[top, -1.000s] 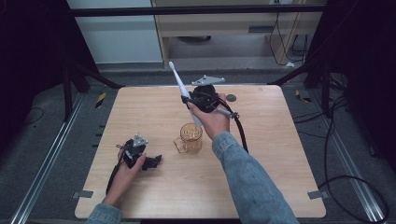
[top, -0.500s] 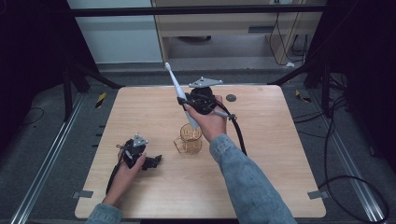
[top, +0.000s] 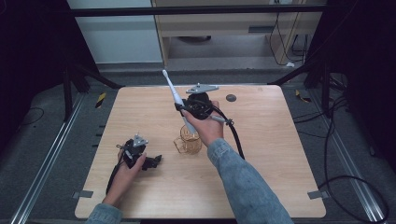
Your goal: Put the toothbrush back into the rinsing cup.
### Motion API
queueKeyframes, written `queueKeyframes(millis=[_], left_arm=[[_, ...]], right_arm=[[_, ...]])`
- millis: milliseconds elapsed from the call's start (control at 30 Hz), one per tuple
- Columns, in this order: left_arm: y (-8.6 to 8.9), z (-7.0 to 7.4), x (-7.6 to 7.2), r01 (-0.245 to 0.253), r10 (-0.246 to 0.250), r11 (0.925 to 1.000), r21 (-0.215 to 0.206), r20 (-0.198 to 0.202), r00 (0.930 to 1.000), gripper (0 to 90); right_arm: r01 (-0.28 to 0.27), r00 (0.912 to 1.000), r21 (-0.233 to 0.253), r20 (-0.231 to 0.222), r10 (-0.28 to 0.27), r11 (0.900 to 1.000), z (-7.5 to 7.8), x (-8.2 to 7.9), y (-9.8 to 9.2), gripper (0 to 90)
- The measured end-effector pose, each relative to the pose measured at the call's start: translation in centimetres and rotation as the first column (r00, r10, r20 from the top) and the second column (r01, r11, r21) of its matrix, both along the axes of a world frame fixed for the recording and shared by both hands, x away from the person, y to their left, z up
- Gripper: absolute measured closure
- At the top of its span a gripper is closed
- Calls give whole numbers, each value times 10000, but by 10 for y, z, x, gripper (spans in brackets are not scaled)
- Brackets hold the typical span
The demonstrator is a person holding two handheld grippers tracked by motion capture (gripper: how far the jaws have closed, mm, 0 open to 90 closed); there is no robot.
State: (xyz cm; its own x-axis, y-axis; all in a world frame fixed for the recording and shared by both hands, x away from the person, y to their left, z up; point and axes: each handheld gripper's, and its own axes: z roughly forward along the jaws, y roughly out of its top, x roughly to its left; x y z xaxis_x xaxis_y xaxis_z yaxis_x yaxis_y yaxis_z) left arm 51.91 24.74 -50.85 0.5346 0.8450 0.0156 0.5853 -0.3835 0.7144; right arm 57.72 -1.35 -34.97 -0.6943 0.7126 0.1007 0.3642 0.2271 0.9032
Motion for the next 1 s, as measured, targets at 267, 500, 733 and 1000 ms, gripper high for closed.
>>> queueKeyframes(millis=[267,500,733,1000], left_arm=[[0,0,0,2,-2,10000,1,1,10000,0],[0,0,0,35,-35,10000,41,-15,10000,0],[0,0,0,35,-34,10000,39,-14,10000,0],[0,0,0,37,-37,10000,42,-14,10000,0]], right_arm=[[48,10000,-39,47,-48,10000,-4,2,0,666],[119,9999,-2,-2,-119,9999,-14,1,-3,665],[127,9999,12,118,-127,9999,-17,1,-5,665],[75,9999,-177,133,-73,9998,-23,0,-2,665]])
